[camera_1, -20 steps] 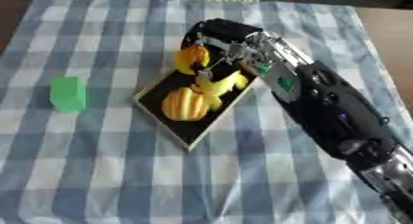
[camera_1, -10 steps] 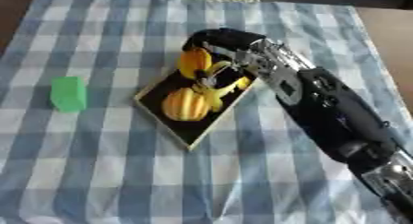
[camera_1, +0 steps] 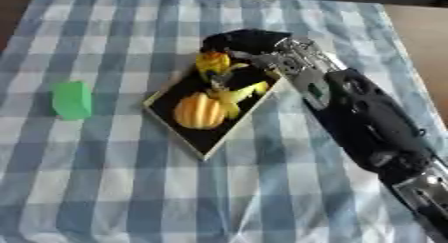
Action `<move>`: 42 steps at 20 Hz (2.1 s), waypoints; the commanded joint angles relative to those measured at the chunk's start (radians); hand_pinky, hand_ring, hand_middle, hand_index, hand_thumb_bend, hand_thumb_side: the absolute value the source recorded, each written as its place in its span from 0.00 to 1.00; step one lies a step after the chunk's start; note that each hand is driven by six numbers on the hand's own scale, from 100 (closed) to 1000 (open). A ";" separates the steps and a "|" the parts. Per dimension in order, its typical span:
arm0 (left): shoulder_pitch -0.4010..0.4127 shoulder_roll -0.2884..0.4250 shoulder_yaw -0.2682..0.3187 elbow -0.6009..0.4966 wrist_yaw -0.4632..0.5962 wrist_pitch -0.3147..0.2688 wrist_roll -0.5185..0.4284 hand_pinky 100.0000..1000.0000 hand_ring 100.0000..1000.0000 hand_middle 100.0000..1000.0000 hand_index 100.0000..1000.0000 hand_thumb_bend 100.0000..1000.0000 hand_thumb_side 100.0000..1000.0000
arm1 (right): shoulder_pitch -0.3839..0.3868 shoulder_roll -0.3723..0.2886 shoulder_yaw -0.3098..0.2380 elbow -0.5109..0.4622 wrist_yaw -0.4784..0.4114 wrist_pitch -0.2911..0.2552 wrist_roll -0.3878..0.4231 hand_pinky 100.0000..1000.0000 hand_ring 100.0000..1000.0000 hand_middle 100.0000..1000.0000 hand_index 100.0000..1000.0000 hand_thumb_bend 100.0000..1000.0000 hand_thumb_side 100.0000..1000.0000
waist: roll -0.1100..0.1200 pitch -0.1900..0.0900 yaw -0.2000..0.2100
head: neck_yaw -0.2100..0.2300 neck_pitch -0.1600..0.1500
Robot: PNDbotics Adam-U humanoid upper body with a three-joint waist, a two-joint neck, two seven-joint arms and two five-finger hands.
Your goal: Pick up objects on the table and place them in the box.
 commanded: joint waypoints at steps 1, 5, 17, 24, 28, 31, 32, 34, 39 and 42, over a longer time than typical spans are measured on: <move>-0.004 0.008 0.002 -0.016 0.003 0.002 -0.001 0.67 0.85 0.68 0.80 0.00 0.70 | -0.014 -0.026 -0.024 -0.022 -0.031 -0.010 0.034 1.00 1.00 1.00 1.00 0.00 0.94 | 0.000 -0.006 -0.002 | 0.003 0.000; -0.005 0.008 0.003 -0.016 0.003 0.002 -0.002 0.67 0.85 0.68 0.80 0.00 0.70 | -0.010 -0.031 -0.042 -0.054 -0.086 0.001 0.052 1.00 1.00 1.00 1.00 0.00 0.91 | 0.002 -0.007 -0.004 | 0.004 -0.001; -0.011 0.052 0.009 -0.016 -0.038 -0.011 0.007 0.67 0.85 0.69 0.80 0.00 0.68 | 0.079 -0.204 -0.219 -0.546 -0.308 0.264 -0.183 0.94 1.00 0.91 0.94 0.00 0.36 | 0.010 -0.007 -0.025 | 0.025 -0.008; -0.060 0.181 -0.006 -0.012 -0.182 -0.015 -0.008 0.68 0.85 0.70 0.81 0.00 0.52 | 0.182 -0.290 -0.326 -0.710 -0.464 0.365 -0.402 0.92 0.99 0.82 0.87 0.00 0.28 | 0.024 -0.004 -0.039 | 0.036 -0.009; -0.126 0.330 -0.048 0.018 -0.345 0.008 -0.071 0.72 0.86 0.73 0.85 0.09 0.43 | 0.240 -0.324 -0.382 -0.712 -0.489 0.325 -0.478 0.91 0.97 0.80 0.86 0.00 0.25 | 0.031 -0.003 -0.048 | 0.046 -0.007; -0.192 0.456 -0.100 0.059 -0.436 0.029 -0.170 0.76 0.89 0.76 0.89 0.17 0.40 | 0.292 -0.350 -0.429 -0.713 -0.487 0.310 -0.546 0.91 0.97 0.80 0.86 0.00 0.22 | 0.036 -0.002 -0.057 | 0.059 -0.002; -0.215 0.486 -0.116 0.074 -0.454 0.034 -0.207 0.76 0.89 0.76 0.89 0.18 0.40 | 0.307 -0.356 -0.441 -0.713 -0.485 0.307 -0.566 0.91 0.97 0.80 0.86 0.00 0.22 | 0.038 -0.002 -0.059 | 0.062 -0.001; -0.255 0.545 -0.153 0.111 -0.487 0.042 -0.292 0.81 0.92 0.79 0.90 0.25 0.37 | 0.332 -0.363 -0.464 -0.713 -0.482 0.304 -0.600 0.91 0.96 0.79 0.86 0.00 0.23 | 0.041 -0.003 -0.064 | 0.072 0.003; -0.348 0.600 -0.239 0.244 -0.528 0.066 -0.527 0.87 0.95 0.80 0.91 0.43 0.29 | 0.355 -0.362 -0.474 -0.713 -0.486 0.311 -0.631 0.90 0.96 0.79 0.86 0.00 0.28 | 0.049 -0.006 -0.071 | 0.081 0.005; -0.417 0.584 -0.288 0.333 -0.559 0.080 -0.665 0.88 0.95 0.80 0.91 0.51 0.24 | 0.350 -0.354 -0.467 -0.713 -0.490 0.315 -0.625 0.90 0.96 0.78 0.85 0.00 0.29 | 0.054 -0.007 -0.072 | 0.082 0.005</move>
